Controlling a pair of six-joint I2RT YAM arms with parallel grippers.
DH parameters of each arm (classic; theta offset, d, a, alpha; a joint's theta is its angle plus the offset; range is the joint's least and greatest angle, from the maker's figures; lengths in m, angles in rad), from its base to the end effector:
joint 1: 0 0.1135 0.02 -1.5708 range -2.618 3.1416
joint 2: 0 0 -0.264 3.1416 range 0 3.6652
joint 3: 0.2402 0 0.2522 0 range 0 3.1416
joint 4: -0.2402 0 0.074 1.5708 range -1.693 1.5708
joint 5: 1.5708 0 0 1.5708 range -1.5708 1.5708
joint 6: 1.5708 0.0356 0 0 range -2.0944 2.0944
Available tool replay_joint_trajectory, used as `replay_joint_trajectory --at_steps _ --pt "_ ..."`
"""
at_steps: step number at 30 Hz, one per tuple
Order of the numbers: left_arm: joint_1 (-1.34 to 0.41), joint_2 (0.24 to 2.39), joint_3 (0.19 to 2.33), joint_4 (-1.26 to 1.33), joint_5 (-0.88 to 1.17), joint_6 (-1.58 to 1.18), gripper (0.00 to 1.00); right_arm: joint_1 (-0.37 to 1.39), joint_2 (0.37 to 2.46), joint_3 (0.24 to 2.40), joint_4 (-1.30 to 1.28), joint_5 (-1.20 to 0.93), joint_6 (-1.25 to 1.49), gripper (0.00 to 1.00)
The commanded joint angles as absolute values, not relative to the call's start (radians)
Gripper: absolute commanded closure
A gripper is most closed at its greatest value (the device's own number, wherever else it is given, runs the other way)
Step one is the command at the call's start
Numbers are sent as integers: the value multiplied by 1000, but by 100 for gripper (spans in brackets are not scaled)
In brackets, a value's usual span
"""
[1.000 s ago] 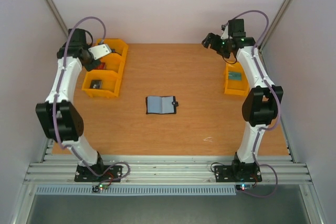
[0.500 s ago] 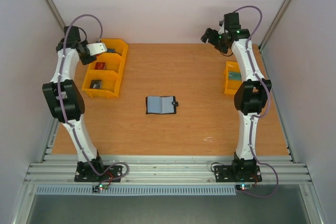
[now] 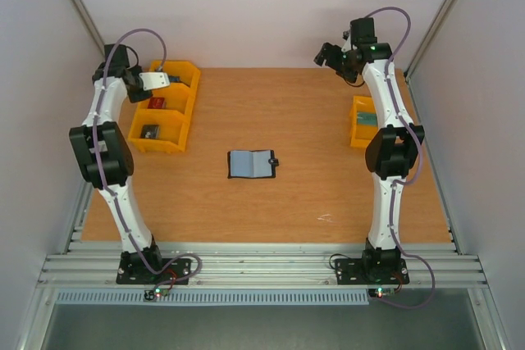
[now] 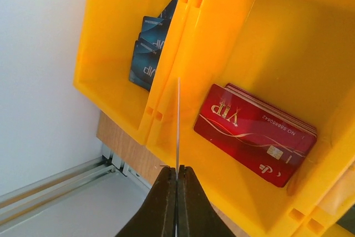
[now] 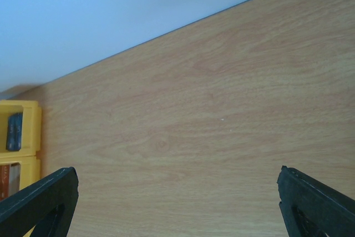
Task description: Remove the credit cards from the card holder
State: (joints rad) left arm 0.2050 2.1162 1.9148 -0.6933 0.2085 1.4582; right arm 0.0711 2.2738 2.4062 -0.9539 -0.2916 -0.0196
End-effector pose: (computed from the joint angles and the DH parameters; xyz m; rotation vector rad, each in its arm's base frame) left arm 0.4686 0.0899 0.2641 1.5387 1.9689 0.4727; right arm 0.4972 0.0457 0.3276 -0.2447 2.3667 0.3727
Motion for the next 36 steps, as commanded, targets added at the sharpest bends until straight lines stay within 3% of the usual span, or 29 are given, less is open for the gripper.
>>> replay_joint_trajectory --at_steps 1,25,36 --pt "199 2153 1888 -625 192 1523 100 71 2284 2445 -971 -285 -17 2" --pt "194 2198 1784 -434 74 1704 100 69 2292 2456 -962 -315 -9 1" --pt "202 2195 1783 -486 51 1727 100 62 2297 2457 -953 -337 -5 1"
